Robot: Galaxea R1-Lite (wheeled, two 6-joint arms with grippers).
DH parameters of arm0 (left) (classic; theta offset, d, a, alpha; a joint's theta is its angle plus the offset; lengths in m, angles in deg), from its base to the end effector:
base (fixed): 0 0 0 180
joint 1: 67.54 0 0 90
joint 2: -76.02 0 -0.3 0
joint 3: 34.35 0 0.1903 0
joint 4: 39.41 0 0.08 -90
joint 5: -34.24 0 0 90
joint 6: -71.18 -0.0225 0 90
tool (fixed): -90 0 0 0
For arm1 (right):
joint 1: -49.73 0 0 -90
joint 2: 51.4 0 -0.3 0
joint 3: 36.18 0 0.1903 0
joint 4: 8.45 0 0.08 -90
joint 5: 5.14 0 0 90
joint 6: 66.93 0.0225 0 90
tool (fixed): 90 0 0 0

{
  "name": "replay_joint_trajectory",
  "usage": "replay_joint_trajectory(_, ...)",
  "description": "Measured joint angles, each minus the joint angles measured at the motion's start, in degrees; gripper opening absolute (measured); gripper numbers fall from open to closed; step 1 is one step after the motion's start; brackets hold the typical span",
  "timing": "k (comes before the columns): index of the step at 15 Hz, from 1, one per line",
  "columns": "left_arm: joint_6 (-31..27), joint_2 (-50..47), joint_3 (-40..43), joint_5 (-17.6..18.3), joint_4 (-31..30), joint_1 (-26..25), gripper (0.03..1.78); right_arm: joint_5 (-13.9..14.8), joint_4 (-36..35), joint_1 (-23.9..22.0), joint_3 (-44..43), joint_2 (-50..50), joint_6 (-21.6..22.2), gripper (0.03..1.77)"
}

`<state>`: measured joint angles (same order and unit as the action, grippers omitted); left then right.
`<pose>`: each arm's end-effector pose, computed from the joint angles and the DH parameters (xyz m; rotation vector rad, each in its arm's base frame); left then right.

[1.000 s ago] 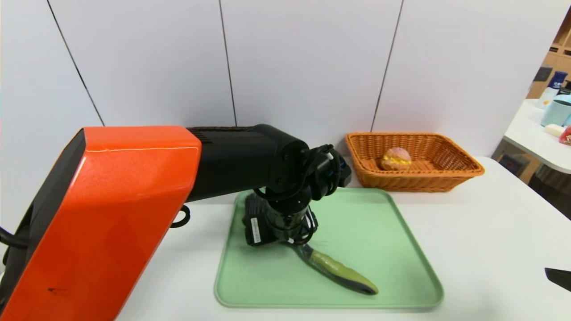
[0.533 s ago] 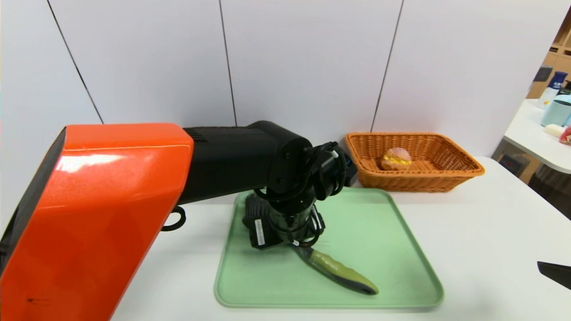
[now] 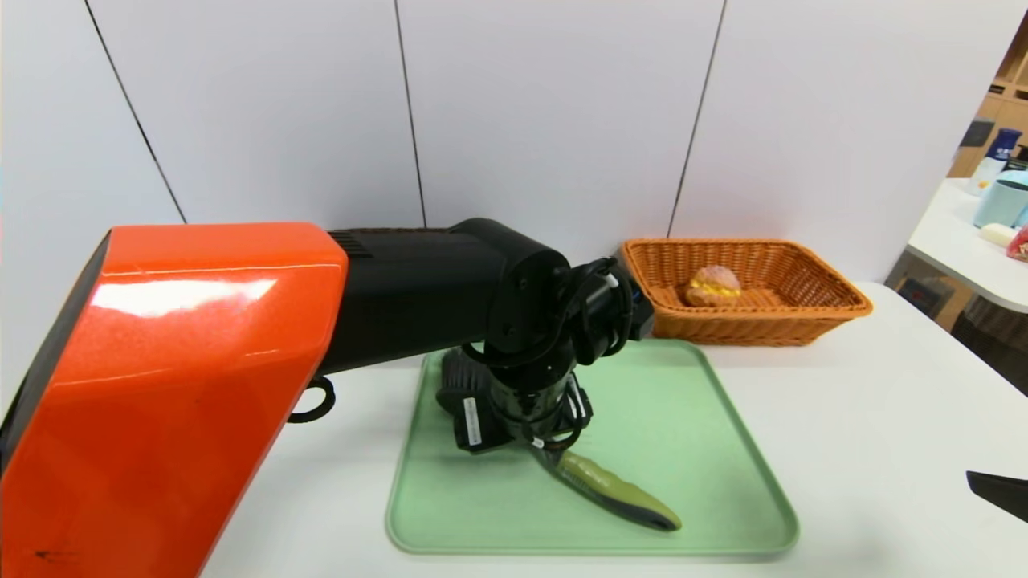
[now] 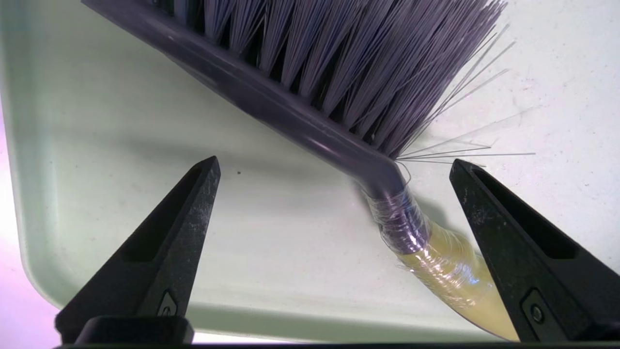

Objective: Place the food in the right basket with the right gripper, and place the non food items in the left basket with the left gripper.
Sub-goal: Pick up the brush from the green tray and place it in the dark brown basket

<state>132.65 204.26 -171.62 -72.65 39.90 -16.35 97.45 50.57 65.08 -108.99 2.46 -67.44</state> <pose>0.2607 -0.3137 0.1699 -0.2591 1.1287 0.0772 0.0795 0.0167 0.2384 -0.1774 0.6786 0.0492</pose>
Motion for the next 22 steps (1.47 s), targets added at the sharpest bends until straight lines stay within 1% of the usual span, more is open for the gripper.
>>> replay_joint_trajectory(15, 0.2, 0.9, 0.0, 0.1, -0.3, -0.2, 1.69, 0.0, 0.0, 0.0, 0.7, -0.2, 0.1, 1.69)
replay_joint_trajectory(20, 0.3, 0.6, 0.0, 1.1, -0.2, -0.2, 1.69, 0.0, 0.0, 0.0, 0.9, -0.2, 0.1, 1.69)
replay_joint_trajectory(22, 0.3, 0.5, 0.0, 1.1, -0.2, -0.1, 1.38, 0.0, 0.0, 0.0, 1.0, -0.3, 0.1, 1.69)
